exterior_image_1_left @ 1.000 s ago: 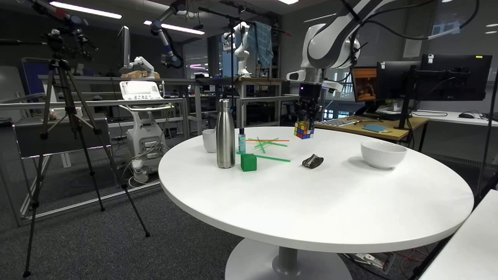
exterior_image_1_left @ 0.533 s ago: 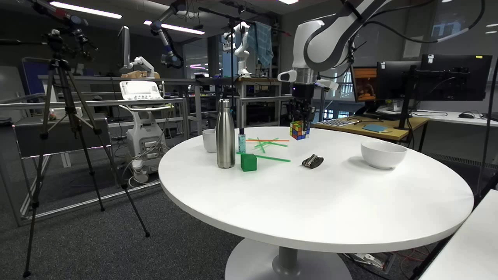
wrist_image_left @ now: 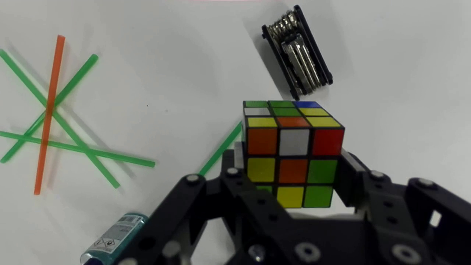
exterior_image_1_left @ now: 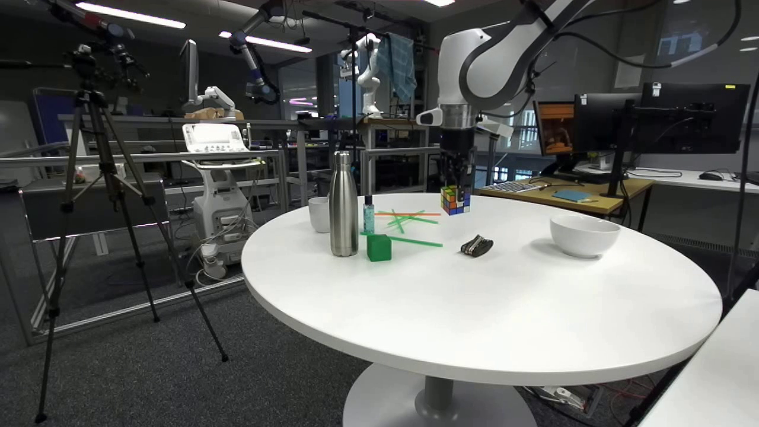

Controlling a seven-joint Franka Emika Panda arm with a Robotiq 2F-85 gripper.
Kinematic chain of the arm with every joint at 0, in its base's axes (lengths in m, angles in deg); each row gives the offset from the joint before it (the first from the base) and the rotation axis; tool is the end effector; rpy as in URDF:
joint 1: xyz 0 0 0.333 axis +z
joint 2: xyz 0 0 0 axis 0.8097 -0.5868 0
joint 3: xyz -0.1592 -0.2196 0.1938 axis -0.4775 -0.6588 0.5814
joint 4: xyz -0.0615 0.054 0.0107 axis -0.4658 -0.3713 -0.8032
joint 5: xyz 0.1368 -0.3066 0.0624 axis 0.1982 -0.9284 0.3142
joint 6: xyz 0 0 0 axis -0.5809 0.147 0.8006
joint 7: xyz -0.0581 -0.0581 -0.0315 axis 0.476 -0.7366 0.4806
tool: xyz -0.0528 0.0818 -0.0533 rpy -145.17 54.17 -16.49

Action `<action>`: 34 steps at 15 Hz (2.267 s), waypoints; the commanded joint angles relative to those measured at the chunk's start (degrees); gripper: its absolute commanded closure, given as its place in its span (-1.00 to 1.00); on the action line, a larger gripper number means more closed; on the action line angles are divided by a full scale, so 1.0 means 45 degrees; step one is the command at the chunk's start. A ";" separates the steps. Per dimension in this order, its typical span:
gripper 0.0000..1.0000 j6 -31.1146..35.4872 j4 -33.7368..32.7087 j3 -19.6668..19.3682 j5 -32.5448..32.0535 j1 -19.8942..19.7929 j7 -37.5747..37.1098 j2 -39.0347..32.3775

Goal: Move the Rubik's cube to the left

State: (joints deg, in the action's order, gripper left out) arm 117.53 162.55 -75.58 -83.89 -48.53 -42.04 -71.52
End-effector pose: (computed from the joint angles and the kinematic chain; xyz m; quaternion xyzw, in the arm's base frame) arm 0.5610 0.1021 0.3548 0.8103 0.5754 0.0136 0.1108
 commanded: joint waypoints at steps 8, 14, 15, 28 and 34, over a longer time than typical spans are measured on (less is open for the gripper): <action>0.34 -0.1526 -0.0625 0.1029 0.2085 -0.0311 0.1213 -0.0111; 0.34 -0.1946 -0.0904 0.1094 0.3437 -0.0478 0.2425 -0.0433; 0.34 -0.2053 -0.0924 0.1063 0.3516 -0.0490 0.2525 -0.0477; 0.34 -0.2470 -0.2120 0.0965 0.3195 -0.0649 0.2627 -0.2311; 0.34 -0.3116 -0.2964 0.0982 0.3129 -0.0640 0.2906 -0.3176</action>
State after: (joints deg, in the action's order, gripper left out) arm 107.01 153.04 -71.73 -69.58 -50.60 -30.83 -83.63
